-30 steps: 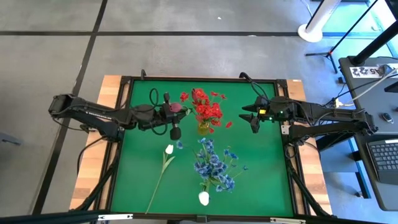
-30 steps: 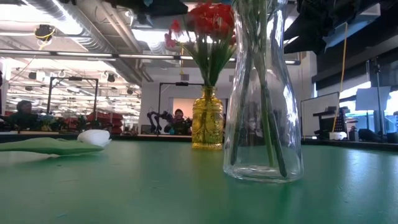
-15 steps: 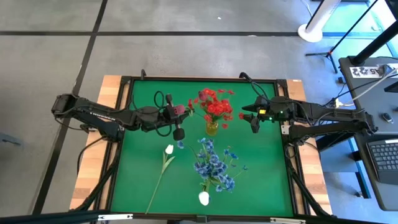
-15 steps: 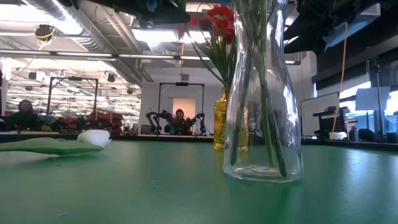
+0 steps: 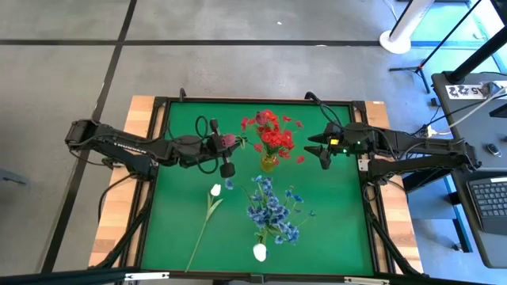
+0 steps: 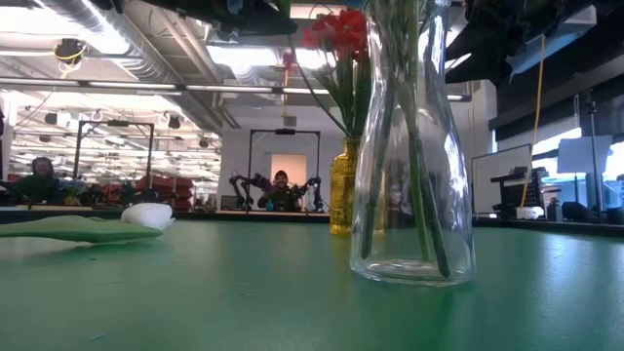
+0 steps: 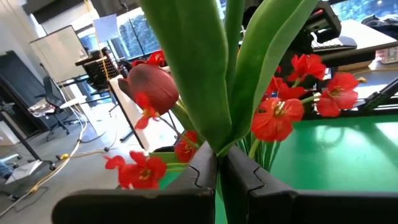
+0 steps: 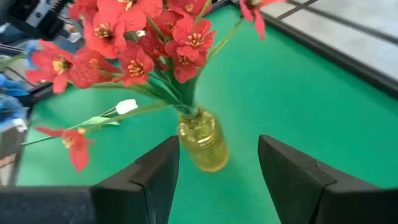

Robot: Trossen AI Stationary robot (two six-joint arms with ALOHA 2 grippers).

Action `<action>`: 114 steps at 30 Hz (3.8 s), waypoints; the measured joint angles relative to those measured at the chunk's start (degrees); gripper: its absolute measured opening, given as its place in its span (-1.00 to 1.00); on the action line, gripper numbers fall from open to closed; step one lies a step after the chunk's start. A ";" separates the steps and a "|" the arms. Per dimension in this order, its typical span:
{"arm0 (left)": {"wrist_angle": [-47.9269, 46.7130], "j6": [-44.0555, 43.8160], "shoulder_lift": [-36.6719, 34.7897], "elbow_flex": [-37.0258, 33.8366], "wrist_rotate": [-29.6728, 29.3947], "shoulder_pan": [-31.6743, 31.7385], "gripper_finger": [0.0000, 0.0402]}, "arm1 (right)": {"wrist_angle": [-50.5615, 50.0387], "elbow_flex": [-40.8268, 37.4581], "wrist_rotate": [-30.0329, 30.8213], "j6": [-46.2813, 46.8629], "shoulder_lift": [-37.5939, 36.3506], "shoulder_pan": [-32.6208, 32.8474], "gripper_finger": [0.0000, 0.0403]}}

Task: Sort flowers into vase by color
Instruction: Put the dark red flower into the yellow vase, then put the white flower into the transparent vase

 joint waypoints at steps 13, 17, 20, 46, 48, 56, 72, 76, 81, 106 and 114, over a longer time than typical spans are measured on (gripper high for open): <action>-0.08 2.65 -0.09 0.00 0.09 0.02 -1.00 | 0.27 0.09 -4.47 -0.40 10.49 0.04 0.08; -0.08 2.63 -0.09 0.00 2.16 0.02 -1.00 | 0.74 0.09 -5.15 -0.87 13.36 0.04 0.08; -0.08 2.21 -0.09 0.00 3.79 0.02 -1.00 | 2.47 0.09 -5.13 -1.59 15.65 0.04 0.08; -2.85 -5.13 0.47 0.04 14.26 1.34 -1.00 | 25.31 -0.02 -12.67 -6.57 33.75 0.04 0.08; -2.87 -5.33 1.00 0.04 14.51 1.60 -1.00 | 25.93 -0.02 -12.69 -6.56 34.40 0.04 0.08; -1.60 -5.39 5.98 0.04 14.52 1.97 -1.00 | 27.35 -0.02 -12.89 -6.52 34.92 0.04 0.08; -2.35 -7.10 6.95 0.04 15.67 2.72 -0.99 | 27.28 -0.02 -12.94 -6.48 34.90 0.04 0.08; -5.01 -7.20 6.93 0.04 15.48 3.35 -0.87 | 27.27 -0.02 -12.96 -6.48 34.90 0.04 0.08; -9.94 -7.82 6.93 0.04 12.50 3.33 -0.59 | 27.24 -0.02 -13.06 -6.46 34.90 -0.01 0.08; -43.84 -17.01 -3.71 6.78 -1.38 -6.97 0.08 | 27.14 0.02 -13.74 -6.48 34.87 0.00 0.08; -59.26 -38.69 -9.52 6.82 3.10 -11.74 0.08 | 26.78 0.04 -14.78 -6.48 34.85 0.00 0.08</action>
